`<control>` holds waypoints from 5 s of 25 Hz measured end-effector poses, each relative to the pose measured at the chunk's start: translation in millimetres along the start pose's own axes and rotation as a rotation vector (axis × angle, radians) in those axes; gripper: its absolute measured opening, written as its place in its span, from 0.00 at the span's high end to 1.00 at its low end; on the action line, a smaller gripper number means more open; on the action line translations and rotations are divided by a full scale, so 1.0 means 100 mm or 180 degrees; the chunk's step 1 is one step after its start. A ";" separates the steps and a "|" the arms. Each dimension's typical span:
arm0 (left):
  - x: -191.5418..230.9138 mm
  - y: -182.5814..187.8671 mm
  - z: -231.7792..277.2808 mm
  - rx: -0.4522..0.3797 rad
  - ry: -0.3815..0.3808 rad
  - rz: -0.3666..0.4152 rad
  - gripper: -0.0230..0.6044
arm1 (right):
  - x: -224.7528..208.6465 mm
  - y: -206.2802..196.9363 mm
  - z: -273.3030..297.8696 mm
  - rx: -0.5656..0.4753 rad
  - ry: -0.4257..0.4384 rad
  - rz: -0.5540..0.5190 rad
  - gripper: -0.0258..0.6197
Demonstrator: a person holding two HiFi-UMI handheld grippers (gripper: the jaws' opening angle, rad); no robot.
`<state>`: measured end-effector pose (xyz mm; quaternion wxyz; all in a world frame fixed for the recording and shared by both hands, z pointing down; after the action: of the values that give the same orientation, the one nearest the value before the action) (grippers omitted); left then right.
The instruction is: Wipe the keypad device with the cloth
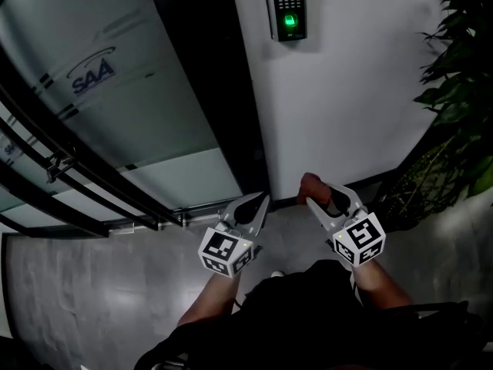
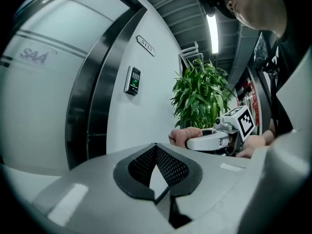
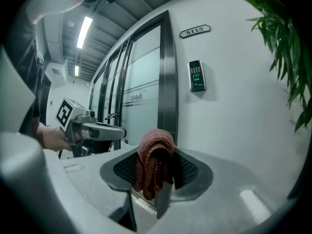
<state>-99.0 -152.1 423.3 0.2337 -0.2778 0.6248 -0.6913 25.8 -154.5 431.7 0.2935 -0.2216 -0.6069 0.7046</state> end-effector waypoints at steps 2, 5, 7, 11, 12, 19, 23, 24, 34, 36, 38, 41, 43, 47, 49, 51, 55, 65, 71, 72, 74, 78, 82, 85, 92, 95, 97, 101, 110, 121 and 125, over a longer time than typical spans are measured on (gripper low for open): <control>0.07 -0.02 0.02 0.0018 -0.0050 -0.0019 0.94 | 0.00 0.07 0.10 -0.0017 -0.0026 -0.0040 0.73; 0.10 -0.05 0.04 0.0073 -0.0152 -0.0043 0.94 | -0.08 0.20 0.21 -0.0039 -0.0074 -0.0132 0.73; 0.15 -0.04 0.06 0.0070 -0.0169 -0.0039 0.94 | -0.20 0.32 0.30 -0.0076 -0.0116 -0.0252 0.73; 0.25 0.00 0.06 0.0012 -0.0095 -0.0047 0.94 | -0.51 0.70 0.49 -0.0192 -0.0214 -0.0519 0.73; 0.27 0.01 0.05 0.0004 -0.0080 -0.0048 0.94 | -0.59 0.82 0.54 -0.0232 -0.0236 -0.0581 0.73; 0.43 0.02 0.13 -0.0088 0.0151 -0.0097 0.94 | -1.25 1.91 0.82 -0.0558 -0.0472 -0.1110 0.73; 0.41 0.03 0.24 -0.0097 0.0186 -0.0106 0.94 | -1.47 2.65 0.85 -0.0842 -0.0609 -0.1364 0.73; 0.41 0.03 0.27 -0.0107 0.0189 -0.0107 0.94 | -1.50 2.82 0.86 -0.0909 -0.0634 -0.1404 0.73; 0.44 0.01 0.37 -0.0062 0.0264 -0.0163 0.94 | -1.72 3.71 0.98 -0.1272 -0.0917 -0.1652 0.73; 0.46 0.01 0.36 -0.0054 0.0288 -0.0163 0.94 | -1.73 3.78 1.06 -0.1259 -0.0924 -0.1690 0.73; 0.48 0.02 0.37 -0.0048 0.0304 -0.0164 0.94 | -1.75 3.81 1.18 -0.1209 -0.0927 -0.1709 0.73; 0.49 0.01 0.37 -0.0045 0.0315 -0.0164 0.94 | -1.80 3.83 1.31 -0.1144 -0.0971 -0.1687 0.73; 0.49 0.01 0.36 -0.0046 0.0318 -0.0169 0.94 | -1.86 3.82 1.38 -0.1110 -0.1015 -0.1636 0.73; 0.52 0.01 0.35 -0.0049 0.0326 -0.0177 0.94 | -1.92 3.78 1.46 -0.1092 -0.1108 -0.1670 0.73; 0.54 0.01 0.35 -0.0052 0.0330 -0.0173 0.94 | -1.90 3.75 1.49 -0.1045 -0.1174 -0.1784 0.73; 0.55 0.01 0.34 -0.0061 0.0341 -0.0147 0.94 | -1.88 3.71 1.50 -0.1007 -0.1209 -0.1873 0.73; 0.53 0.02 0.33 -0.0035 0.0315 -0.0145 0.94 | -1.87 3.61 1.53 -0.0979 -0.1216 -0.1890 0.73; 0.49 0.02 0.34 -0.0018 0.0292 -0.0126 0.94 | -1.87 3.28 1.57 -0.0881 -0.1167 -0.1793 0.73; 0.48 0.02 0.34 -0.0013 0.0306 -0.0125 0.94 | -1.86 3.07 1.59 -0.0782 -0.1093 -0.1709 0.73; 0.48 0.02 0.34 -0.0012 0.0309 -0.0126 0.94 | -1.87 3.03 1.60 -0.0764 -0.1085 -0.1691 0.73; 0.49 0.02 0.34 -0.0011 0.0311 -0.0128 0.94 | -1.87 2.95 1.61 -0.0727 -0.1070 -0.1656 0.73; 0.47 0.02 0.34 -0.0009 0.0309 -0.0131 0.94 | -1.87 2.81 1.63 -0.0649 -0.1042 -0.1602 0.73; 0.45 0.01 0.34 0.0000 0.0302 -0.0136 0.94 | -1.85 2.64 1.66 -0.0537 -0.0994 -0.1576 0.73; 0.45 0.01 0.34 0.0008 0.0297 -0.0140 0.94 | -1.84 2.55 1.68 -0.0496 -0.0985 -0.1564 0.73; 0.46 0.01 0.32 0.0009 0.0313 -0.0134 0.94 | -1.85 2.37 1.68 -0.0434 -0.0979 -0.1504 0.73; 0.45 0.01 0.32 0.0009 0.0311 -0.0133 0.94 | -1.84 2.30 1.68 -0.0390 -0.0962 -0.1482 0.73; 0.45 0.01 0.32 0.0005 0.0310 -0.0131 0.94 | -1.83 2.25 1.69 -0.0359 -0.0949 -0.1474 0.73; 0.45 0.01 0.32 0.0008 0.0311 -0.0131 0.94 | -1.82 2.16 1.71 -0.0303 -0.0922 -0.1452 0.73; 0.42 0.01 0.32 0.0016 0.0302 -0.0122 0.94 | -1.81 2.03 1.72 -0.0184 -0.0854 -0.1403 0.73; 0.37 0.01 0.32 0.0006 0.0282 -0.0115 0.94 | -1.72 2.19 1.57 -0.0334 -0.0793 -0.1348 0.73; 0.40 0.02 0.31 -0.0007 0.0317 -0.0115 0.94 | -1.67 2.79 1.37 -0.0707 -0.0898 -0.1518 0.73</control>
<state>-107.6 -201.4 426.7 0.1895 -0.2545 0.6313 -0.7077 15.8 -393.8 172.5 0.3375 -0.0035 -0.7500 0.5688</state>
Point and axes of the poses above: the fingertips, and each gripper's own axes: z forward along the fingers, x to its left, y out of its top, the point moved 2 cm from there along -z, backward along the fingers, and after that the axes turned 2 degrees about y, right-handed, at the moved point
